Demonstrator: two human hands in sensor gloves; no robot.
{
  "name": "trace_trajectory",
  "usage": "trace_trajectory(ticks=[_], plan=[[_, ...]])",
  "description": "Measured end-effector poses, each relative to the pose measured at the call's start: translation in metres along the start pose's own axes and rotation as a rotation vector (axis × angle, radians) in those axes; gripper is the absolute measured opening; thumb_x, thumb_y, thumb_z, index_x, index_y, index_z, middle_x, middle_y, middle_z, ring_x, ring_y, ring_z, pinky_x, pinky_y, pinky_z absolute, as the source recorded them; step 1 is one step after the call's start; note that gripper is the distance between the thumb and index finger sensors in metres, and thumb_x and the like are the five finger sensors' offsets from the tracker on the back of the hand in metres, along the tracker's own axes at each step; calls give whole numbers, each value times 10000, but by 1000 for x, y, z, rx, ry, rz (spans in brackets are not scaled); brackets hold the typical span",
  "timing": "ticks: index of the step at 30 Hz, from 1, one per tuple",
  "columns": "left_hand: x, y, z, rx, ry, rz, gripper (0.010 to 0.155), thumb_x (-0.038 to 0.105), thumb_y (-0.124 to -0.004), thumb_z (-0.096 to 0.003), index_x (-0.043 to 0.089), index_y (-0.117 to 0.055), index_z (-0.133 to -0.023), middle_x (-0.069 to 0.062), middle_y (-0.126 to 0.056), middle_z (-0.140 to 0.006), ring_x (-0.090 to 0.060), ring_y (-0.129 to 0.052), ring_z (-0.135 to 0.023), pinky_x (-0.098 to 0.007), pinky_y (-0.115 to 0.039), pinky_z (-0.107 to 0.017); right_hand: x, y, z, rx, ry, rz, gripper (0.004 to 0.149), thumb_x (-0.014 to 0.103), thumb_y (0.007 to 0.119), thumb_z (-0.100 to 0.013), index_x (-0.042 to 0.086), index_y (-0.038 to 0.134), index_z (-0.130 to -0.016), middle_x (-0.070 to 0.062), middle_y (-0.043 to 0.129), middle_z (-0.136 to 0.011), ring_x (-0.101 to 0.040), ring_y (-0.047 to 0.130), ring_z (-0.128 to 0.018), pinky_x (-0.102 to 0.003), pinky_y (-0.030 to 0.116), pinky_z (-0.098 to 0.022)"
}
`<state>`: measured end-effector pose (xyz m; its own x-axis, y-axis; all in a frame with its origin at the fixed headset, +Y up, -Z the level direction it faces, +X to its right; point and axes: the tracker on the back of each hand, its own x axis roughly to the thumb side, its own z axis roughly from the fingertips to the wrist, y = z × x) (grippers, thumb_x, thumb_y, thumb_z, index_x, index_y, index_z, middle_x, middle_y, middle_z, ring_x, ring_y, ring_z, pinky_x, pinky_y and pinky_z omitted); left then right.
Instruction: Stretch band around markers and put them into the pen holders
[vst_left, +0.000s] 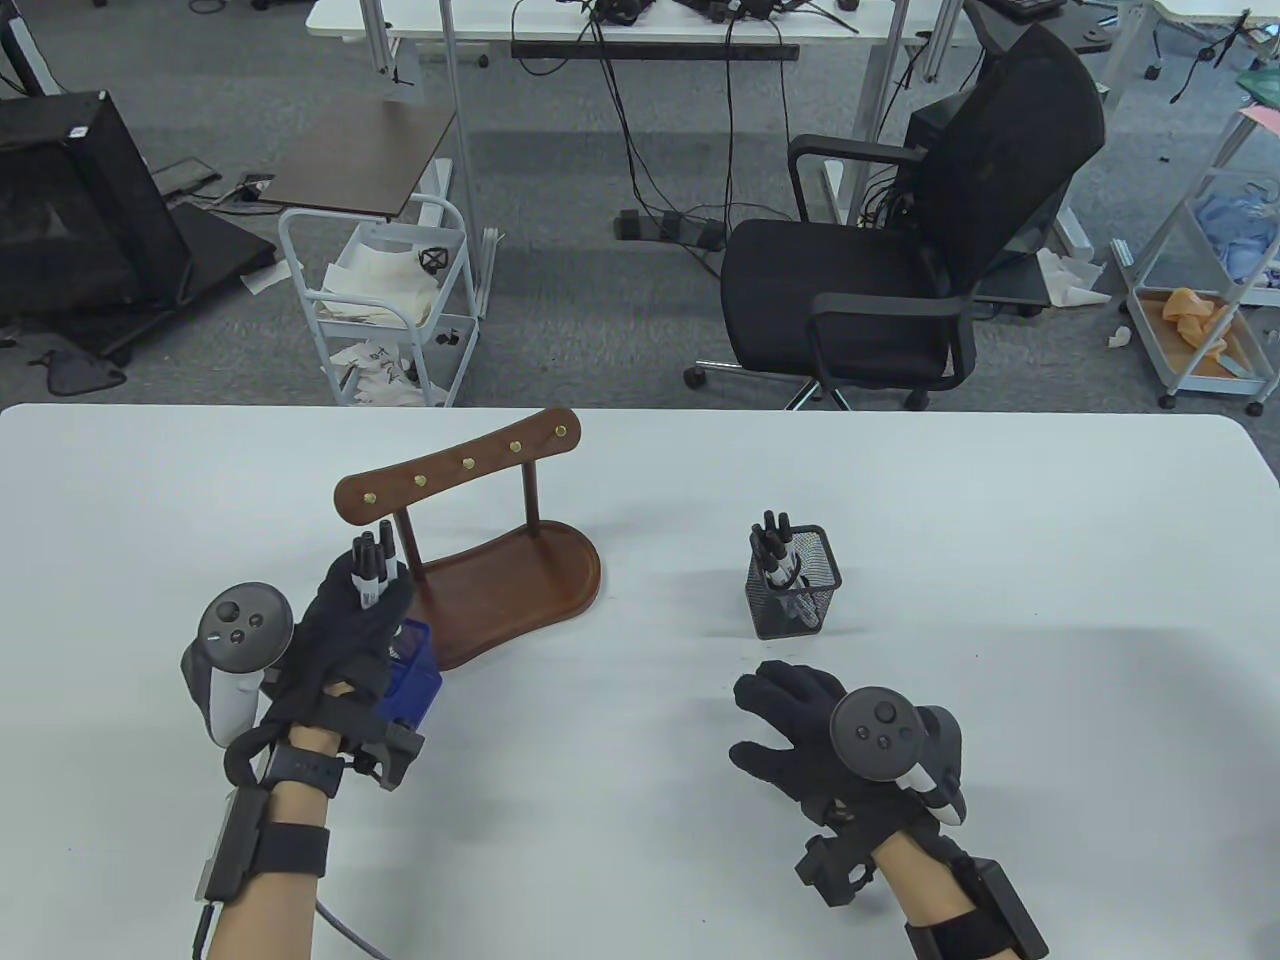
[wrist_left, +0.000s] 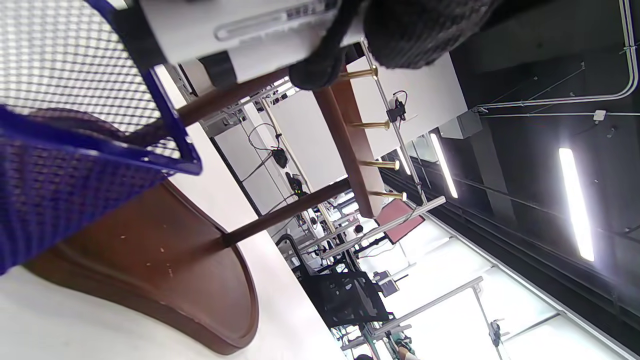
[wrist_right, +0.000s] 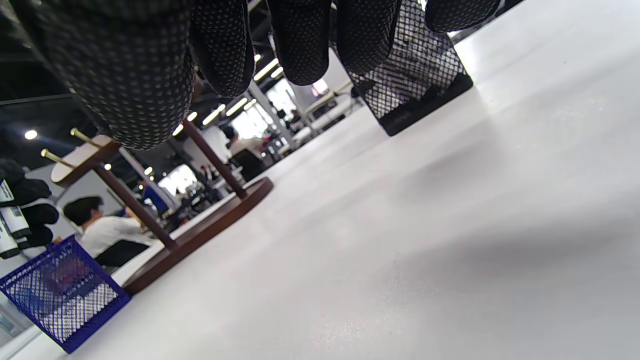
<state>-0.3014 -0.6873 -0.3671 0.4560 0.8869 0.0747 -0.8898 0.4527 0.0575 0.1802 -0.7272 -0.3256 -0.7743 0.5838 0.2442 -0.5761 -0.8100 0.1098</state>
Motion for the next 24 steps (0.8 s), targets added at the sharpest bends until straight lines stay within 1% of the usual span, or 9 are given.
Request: trace_trajectory(ticks=[4,5,8,11,13,20,22,24], plan=[[-7,0,0,7,19,-46,484,408,-722,-619,283,-500,-1030,-39,-678,-1123,-412,-505,-1082,-634,-329,-822,0,0,0,1,-3,2,643,484,949,-414,337,744,-1005,-34,670,-1197,-392,586,-1102,-684,507,-758],[-8,-1,1,14,26,-58,483,404,-726,-617,280,-508,-1029,-43,-647,-1148,-419,-463,-1099,-642,-279,-821,0,0,0,2,-3,2,641,482,949,-414,338,744,-1004,-38,668,-1199,-391,586,-1102,-684,506,-758],[-12,-3,1,-12,37,-67,481,399,-731,-615,277,-520,-1030,-75,-507,-1220,-421,-305,-1140,-630,-137,-800,0,0,0,4,-4,3,640,481,949,-414,341,744,-1004,-32,669,-1199,-392,587,-1102,-684,504,-759],[-15,-4,1,-21,56,-88,478,396,-737,-614,278,-534,-1030,-114,-384,-1256,-428,-169,-1144,-636,-55,-766,1,1,0,5,-7,10,638,480,948,-415,342,744,-1004,-34,666,-1200,-391,585,-1103,-684,500,-761],[-16,-4,1,-28,72,-114,474,394,-743,-611,276,-552,-1028,-123,-334,-1267,-438,-121,-1135,-641,-31,-751,1,1,0,5,-8,11,639,480,947,-416,345,741,-1005,-35,665,-1200,-392,581,-1104,-684,498,-761],[-21,-7,-1,-57,133,-167,456,371,-763,-605,250,-605,-1015,-116,-246,-1275,-438,-54,-1117,-653,-14,-733,1,1,0,8,-11,12,632,477,945,-417,349,744,-1003,-33,662,-1202,-393,578,-1104,-683,489,-764],[-21,-8,-1,-62,156,-183,450,361,-777,-604,229,-629,-1008,-120,-218,-1273,-439,-30,-1110,-655,-5,-726,1,1,0,9,-11,12,632,476,945,-418,350,741,-1004,-34,660,-1202,-392,578,-1104,-683,487,-764],[-20,-8,-2,-78,183,-218,461,337,-796,-604,181,-643,-1011,-148,-199,-1265,-454,-25,-1099,-660,-11,-720,1,1,0,9,-12,12,632,476,945,-418,350,742,-1003,-37,661,-1203,-393,578,-1104,-682,487,-765]])
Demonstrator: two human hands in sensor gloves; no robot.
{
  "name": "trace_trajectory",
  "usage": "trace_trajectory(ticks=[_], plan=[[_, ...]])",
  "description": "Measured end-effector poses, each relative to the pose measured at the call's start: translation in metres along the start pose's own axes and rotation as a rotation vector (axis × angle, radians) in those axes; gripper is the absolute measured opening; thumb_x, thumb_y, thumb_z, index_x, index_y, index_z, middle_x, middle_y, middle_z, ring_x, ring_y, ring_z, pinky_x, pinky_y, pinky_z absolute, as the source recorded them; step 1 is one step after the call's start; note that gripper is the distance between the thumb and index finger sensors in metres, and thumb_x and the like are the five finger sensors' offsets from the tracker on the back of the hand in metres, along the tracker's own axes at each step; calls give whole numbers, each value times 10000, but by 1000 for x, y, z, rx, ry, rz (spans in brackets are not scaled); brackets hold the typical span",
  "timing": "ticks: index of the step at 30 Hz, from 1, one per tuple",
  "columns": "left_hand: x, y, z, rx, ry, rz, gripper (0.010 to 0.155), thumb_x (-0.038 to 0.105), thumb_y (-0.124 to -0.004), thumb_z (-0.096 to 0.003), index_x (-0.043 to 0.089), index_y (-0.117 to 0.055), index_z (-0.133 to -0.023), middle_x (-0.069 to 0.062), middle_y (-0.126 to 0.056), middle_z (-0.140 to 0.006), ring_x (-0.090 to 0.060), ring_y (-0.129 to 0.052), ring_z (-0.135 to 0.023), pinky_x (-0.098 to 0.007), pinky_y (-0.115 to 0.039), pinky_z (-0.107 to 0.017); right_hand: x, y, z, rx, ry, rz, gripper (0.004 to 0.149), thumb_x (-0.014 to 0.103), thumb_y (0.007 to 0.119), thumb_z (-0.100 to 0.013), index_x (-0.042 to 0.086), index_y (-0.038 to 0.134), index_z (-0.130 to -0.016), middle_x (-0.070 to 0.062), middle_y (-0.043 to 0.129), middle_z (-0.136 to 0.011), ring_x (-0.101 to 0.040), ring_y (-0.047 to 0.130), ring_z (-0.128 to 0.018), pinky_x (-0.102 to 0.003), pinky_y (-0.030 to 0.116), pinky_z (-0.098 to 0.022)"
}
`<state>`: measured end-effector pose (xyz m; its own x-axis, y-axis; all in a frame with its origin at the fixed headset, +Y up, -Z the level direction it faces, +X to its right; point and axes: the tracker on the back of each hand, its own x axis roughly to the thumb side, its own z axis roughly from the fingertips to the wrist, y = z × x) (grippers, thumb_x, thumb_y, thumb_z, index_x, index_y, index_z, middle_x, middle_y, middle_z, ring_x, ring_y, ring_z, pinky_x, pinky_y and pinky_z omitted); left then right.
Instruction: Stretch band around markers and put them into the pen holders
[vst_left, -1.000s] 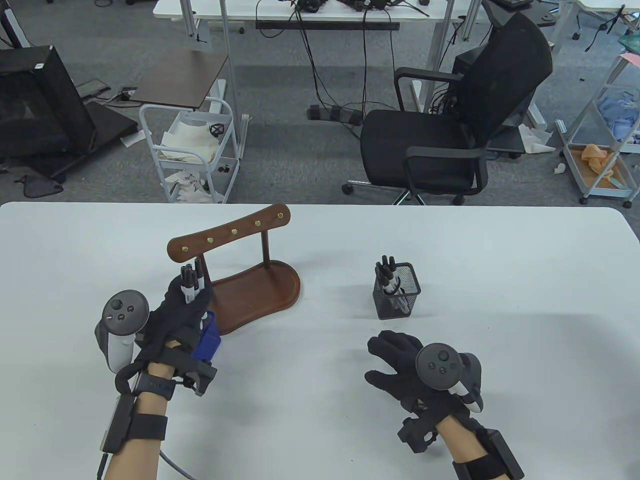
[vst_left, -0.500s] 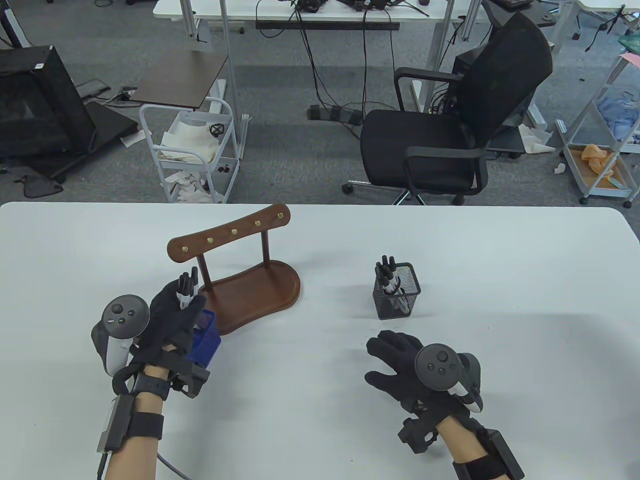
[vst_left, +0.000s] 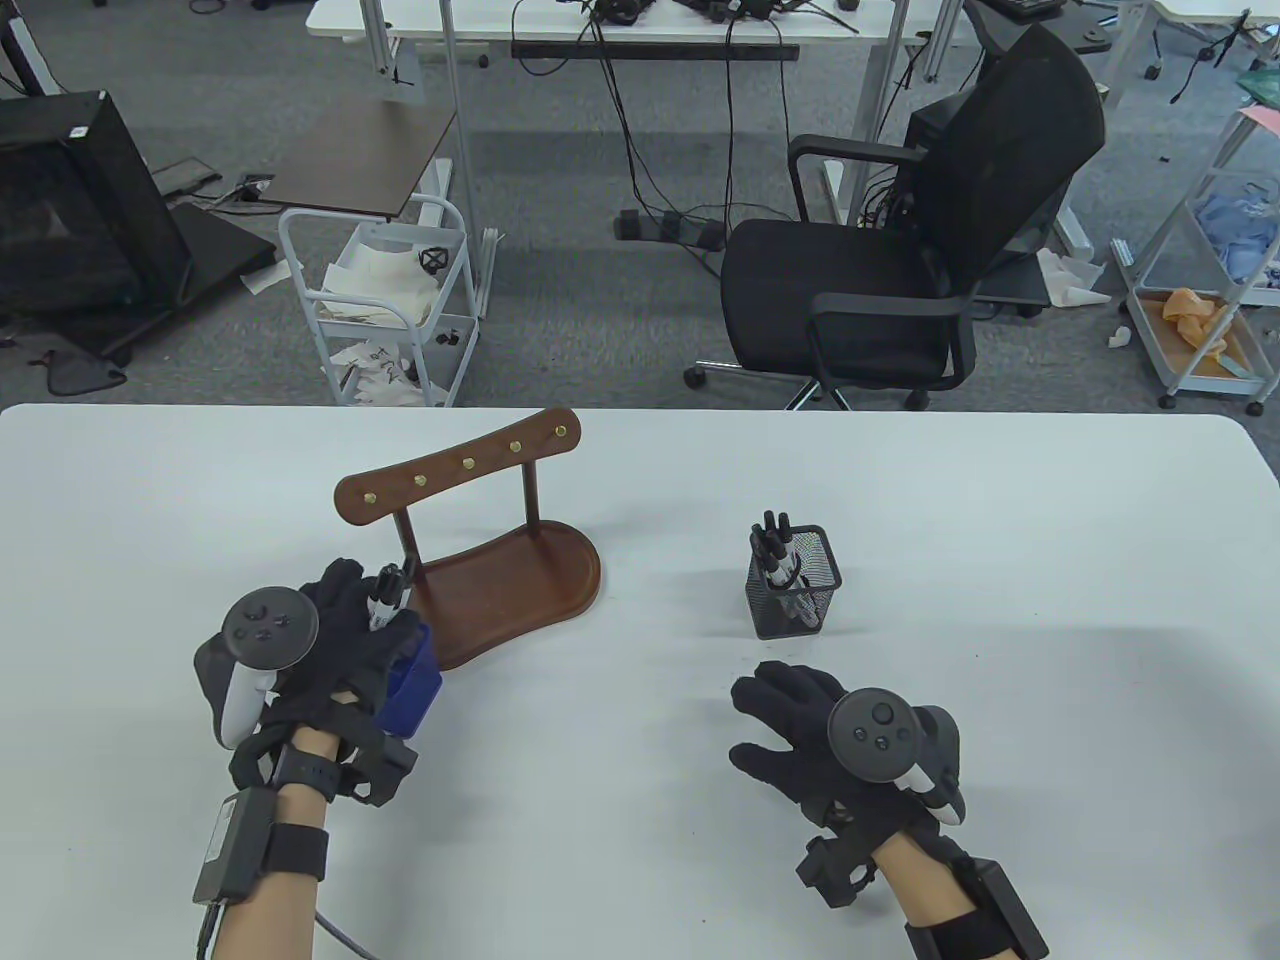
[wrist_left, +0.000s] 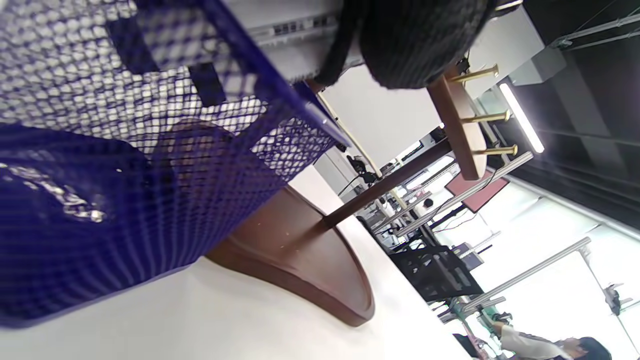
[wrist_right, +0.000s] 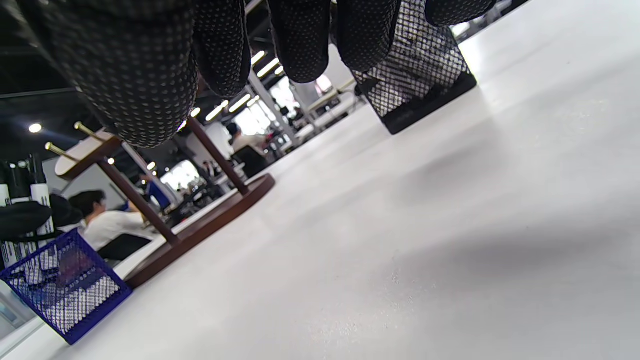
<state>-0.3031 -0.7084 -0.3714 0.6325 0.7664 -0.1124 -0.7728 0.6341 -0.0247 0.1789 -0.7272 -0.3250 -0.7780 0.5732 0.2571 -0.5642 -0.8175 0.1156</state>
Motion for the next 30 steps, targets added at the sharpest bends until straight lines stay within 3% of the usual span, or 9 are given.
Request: trace_trajectory(ticks=[6,9,15,21,30], plan=[[8,2,2,-41,-18,-49,845,343,-906,-557,95,-357,-1150,-278,-168,-1236,-532,-39,-1076,-707,-30,-699,1,0,0,3,-5,0,637,475,946,-418,353,736,-1007,-35,657,-1204,-393,578,-1104,-683,486,-765],[15,2,7,-39,-51,-82,933,389,-911,-540,81,-288,-1162,-300,-140,-1230,-546,-32,-1070,-715,-33,-695,1,0,0,5,-8,4,635,475,945,-420,352,736,-1007,-35,656,-1205,-394,576,-1104,-683,485,-766],[50,-14,32,-44,-201,-207,950,450,-879,-539,99,-269,-1177,-324,-118,-1235,-570,-23,-1067,-728,-36,-692,2,4,-1,22,-8,8,647,478,925,-433,332,709,-1025,-39,647,-1205,-391,572,-1104,-673,497,-765],[80,-51,61,-131,-375,-251,914,482,-857,-545,122,-312,-1184,-328,-157,-1251,-597,-61,-1080,-766,-97,-707,6,12,-3,38,-3,19,657,517,860,-463,317,660,-1056,-53,609,-1221,-394,544,-1110,-667,491,-771],[76,-112,72,-236,-413,-406,882,566,-793,-554,169,-342,-1200,-255,-180,-1288,-626,-96,-1098,-847,-171,-671,16,28,-7,72,9,94,757,614,813,-451,336,566,-1111,-52,481,-1279,-407,404,-1156,-728,364,-772]])
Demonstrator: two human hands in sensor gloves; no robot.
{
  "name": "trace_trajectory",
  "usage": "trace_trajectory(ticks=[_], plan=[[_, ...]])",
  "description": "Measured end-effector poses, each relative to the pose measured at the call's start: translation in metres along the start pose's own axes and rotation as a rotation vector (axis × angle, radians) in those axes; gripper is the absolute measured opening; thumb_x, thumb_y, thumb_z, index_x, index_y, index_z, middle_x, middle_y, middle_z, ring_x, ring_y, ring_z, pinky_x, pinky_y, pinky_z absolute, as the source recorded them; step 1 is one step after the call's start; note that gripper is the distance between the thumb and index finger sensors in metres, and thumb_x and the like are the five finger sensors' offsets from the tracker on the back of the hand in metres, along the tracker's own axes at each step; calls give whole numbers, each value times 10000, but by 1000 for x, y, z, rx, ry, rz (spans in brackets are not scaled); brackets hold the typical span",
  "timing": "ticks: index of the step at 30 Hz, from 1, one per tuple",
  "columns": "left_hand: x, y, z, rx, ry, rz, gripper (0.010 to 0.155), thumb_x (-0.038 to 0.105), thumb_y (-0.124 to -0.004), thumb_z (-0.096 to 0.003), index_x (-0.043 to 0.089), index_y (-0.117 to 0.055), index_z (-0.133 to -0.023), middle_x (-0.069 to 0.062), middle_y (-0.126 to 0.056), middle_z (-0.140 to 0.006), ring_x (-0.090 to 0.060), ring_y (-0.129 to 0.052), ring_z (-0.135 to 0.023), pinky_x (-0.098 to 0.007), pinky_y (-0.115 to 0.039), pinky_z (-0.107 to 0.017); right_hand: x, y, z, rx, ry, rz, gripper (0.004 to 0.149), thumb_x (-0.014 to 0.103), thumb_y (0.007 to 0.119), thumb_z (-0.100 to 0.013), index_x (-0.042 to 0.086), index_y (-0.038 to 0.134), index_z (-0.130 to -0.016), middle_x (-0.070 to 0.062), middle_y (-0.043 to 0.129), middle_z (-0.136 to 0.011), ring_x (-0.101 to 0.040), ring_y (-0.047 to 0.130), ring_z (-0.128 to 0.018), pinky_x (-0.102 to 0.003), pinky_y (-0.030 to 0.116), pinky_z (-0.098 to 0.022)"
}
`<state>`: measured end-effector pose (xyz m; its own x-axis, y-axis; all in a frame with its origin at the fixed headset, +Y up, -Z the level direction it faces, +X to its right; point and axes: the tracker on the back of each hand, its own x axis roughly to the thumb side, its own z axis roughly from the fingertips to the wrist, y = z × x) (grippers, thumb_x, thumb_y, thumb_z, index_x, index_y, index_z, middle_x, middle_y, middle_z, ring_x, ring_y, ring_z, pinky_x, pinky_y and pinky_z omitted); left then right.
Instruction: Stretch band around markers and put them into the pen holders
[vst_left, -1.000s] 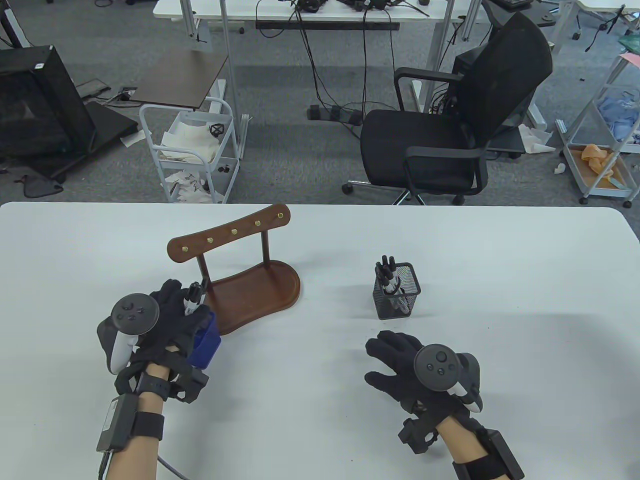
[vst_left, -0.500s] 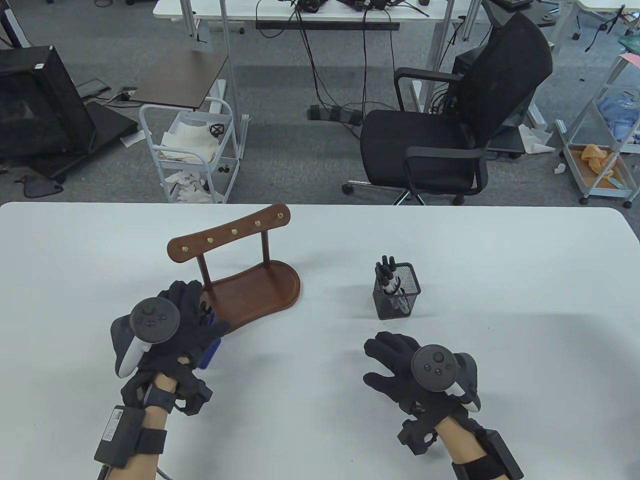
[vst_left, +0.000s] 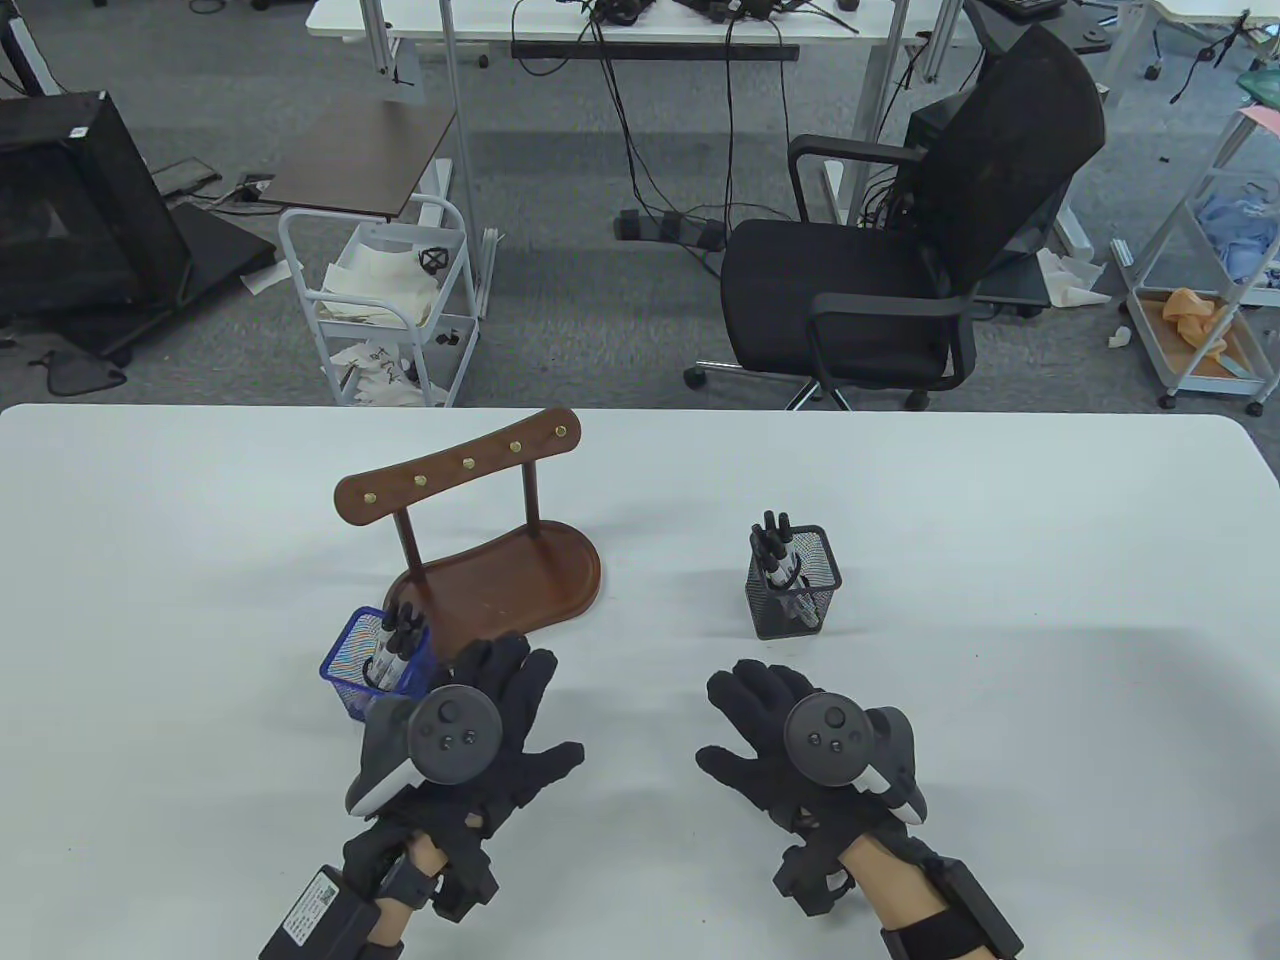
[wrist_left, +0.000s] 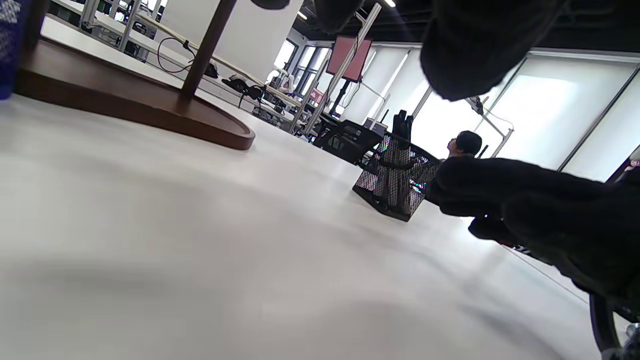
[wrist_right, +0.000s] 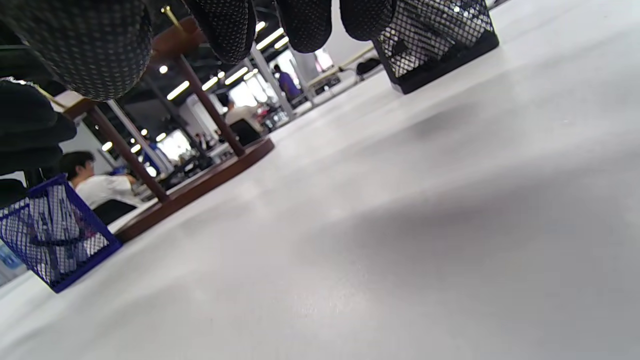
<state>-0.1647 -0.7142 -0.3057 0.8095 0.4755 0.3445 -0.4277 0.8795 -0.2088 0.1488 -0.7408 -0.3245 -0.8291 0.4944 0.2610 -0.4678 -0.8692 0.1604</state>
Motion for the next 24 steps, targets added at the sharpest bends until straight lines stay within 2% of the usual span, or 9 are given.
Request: trace_trajectory(ticks=[3,6,9,13,24], plan=[[-1,-14,-2,-2,13,-96,895,625,-774,-541,201,-358,-1210,-232,-185,-1301,-646,-104,-1093,-872,-182,-649,1,6,-1,15,1,38,791,639,810,-439,343,543,-1122,-54,441,-1293,-417,353,-1166,-749,330,-761],[-5,-23,-4,-66,25,-121,951,688,-738,-528,197,-316,-1224,-252,-132,-1297,-650,-58,-1085,-878,-150,-643,2,10,-1,32,-1,63,823,651,814,-428,337,521,-1130,-56,390,-1302,-425,309,-1168,-764,309,-748],[-10,-29,-6,-114,24,-141,994,744,-680,-519,195,-259,-1233,-270,-59,-1286,-602,37,-1081,-836,-70,-659,4,12,0,45,-8,94,898,680,817,-406,327,456,-1149,-69,288,-1311,-450,217,-1165,-792,280,-725],[-9,-30,-6,-117,21,-143,1002,751,-662,-521,187,-240,-1233,-280,-55,-1284,-598,38,-1085,-827,-67,-668,4,13,0,66,-10,91,945,699,811,-396,323,396,-1158,-75,223,-1308,-470,158,-1154,-806,256,-709],[-11,-28,-7,-108,12,-139,993,744,-672,-523,192,-249,-1232,-272,-79,-1292,-595,18,-1097,-821,-77,-678,5,15,1,86,-14,85,940,692,812,-402,318,394,-1157,-90,228,-1306,-474,155,-1150,-807,241,-705]])
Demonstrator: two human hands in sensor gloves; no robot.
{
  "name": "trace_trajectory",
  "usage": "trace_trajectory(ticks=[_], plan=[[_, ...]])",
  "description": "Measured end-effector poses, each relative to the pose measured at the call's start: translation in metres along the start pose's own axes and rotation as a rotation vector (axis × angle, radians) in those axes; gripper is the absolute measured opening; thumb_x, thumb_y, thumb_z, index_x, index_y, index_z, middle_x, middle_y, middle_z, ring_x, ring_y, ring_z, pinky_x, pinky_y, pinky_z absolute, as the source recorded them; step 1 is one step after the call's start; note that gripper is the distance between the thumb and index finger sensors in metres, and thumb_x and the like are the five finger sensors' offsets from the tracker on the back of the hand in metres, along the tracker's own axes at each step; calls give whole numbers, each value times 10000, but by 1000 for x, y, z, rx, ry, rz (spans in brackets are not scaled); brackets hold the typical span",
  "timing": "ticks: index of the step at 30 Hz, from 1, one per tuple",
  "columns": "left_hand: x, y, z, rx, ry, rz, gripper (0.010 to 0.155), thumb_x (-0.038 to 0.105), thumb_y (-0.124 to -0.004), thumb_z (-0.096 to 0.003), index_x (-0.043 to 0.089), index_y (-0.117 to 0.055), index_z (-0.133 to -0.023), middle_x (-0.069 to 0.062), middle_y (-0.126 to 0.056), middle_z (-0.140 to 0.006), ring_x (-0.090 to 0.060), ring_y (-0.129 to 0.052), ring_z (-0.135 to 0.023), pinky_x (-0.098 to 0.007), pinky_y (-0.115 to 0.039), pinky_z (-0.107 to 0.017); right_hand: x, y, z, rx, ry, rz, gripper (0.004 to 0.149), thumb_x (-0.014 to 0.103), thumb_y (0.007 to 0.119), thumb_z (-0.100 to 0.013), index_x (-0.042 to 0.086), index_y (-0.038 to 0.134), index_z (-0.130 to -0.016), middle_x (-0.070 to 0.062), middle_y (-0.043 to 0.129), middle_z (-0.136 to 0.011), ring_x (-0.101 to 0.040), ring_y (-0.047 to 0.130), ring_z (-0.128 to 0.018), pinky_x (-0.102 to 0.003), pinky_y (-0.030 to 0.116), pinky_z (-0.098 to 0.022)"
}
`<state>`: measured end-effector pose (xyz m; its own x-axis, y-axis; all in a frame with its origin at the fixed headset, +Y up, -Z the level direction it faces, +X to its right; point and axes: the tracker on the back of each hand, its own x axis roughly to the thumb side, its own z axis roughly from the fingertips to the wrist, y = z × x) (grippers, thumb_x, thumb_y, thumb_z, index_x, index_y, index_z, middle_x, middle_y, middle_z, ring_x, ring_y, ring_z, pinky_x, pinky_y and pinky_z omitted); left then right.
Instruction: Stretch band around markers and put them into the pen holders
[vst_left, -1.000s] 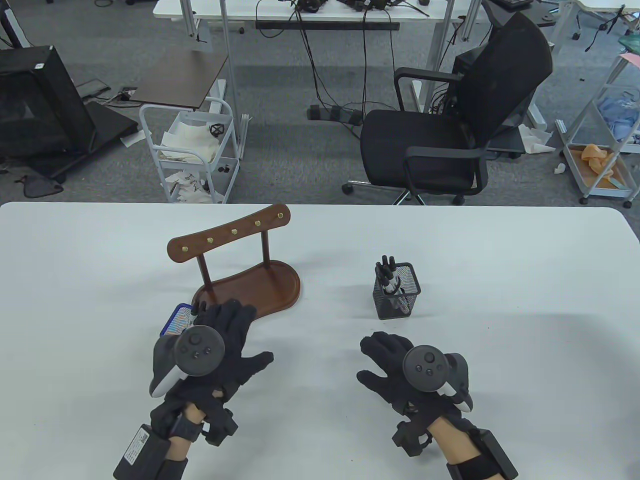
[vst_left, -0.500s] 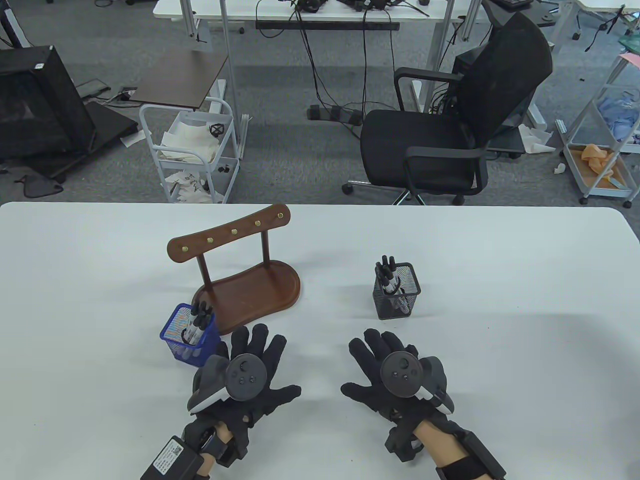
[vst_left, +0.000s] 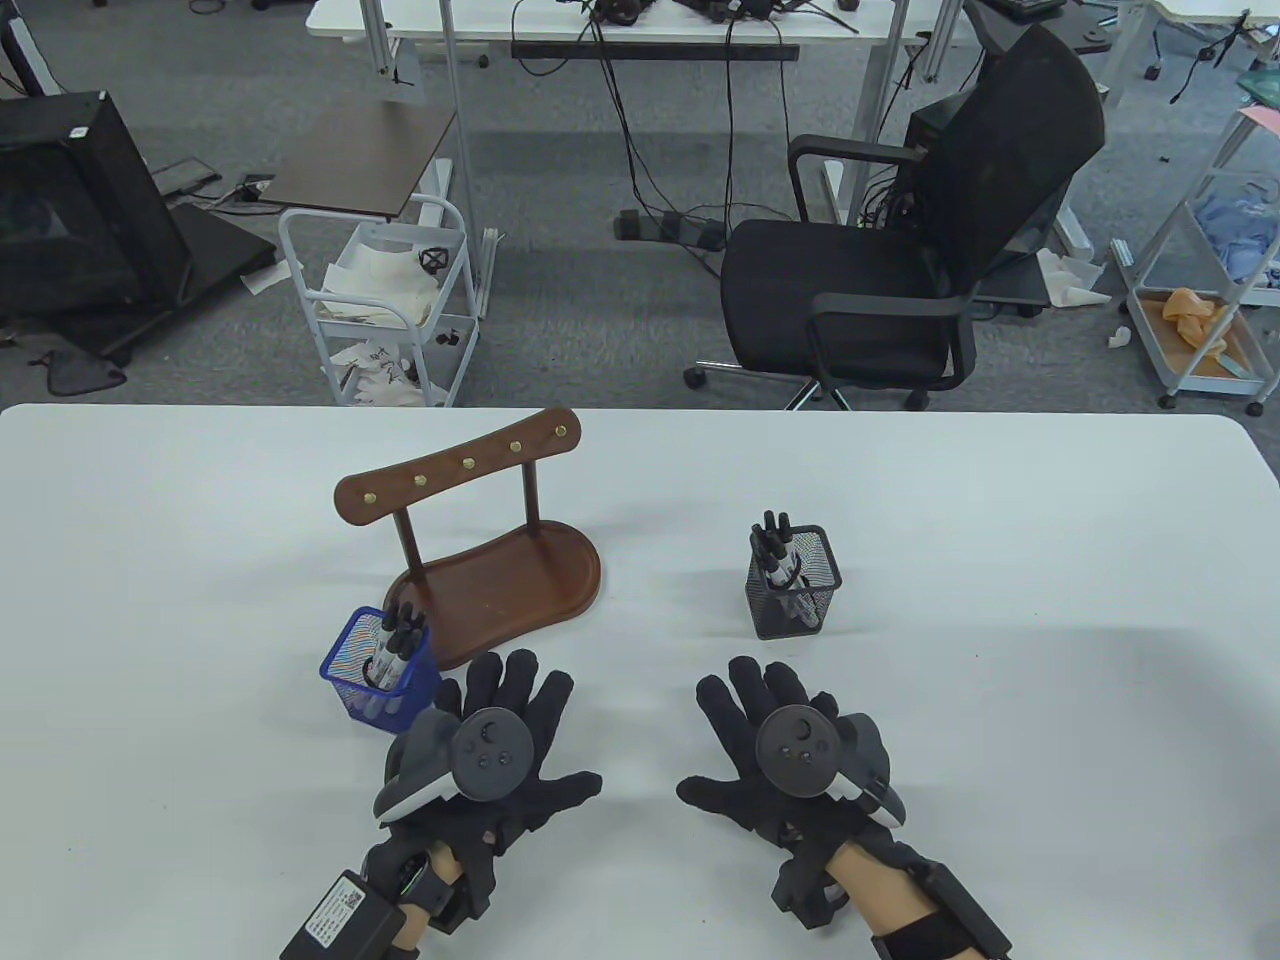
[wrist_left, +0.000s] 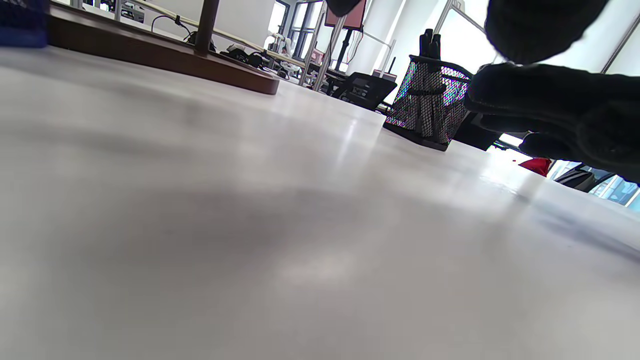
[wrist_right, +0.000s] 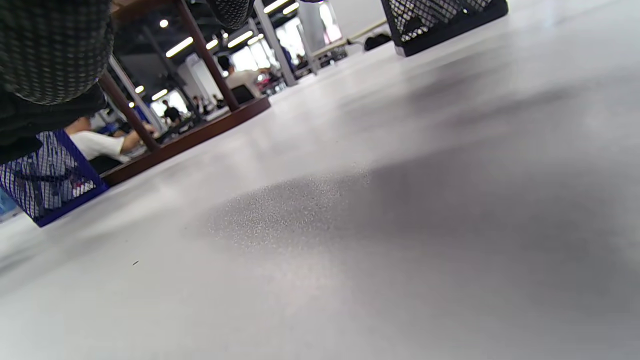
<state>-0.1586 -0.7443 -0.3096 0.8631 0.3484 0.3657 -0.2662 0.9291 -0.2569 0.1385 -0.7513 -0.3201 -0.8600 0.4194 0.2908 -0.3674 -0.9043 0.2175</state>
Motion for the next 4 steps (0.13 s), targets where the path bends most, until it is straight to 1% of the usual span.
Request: trace_trajectory(ticks=[4], plan=[[-2,0,1,1,0,24,989,740,-675,-524,187,-258,-1231,-279,-93,-1292,-586,8,-1104,-821,-80,-680,1,0,1,-3,0,10,911,656,823,-417,315,404,-1151,-92,237,-1302,-471,163,-1148,-803,243,-708]])
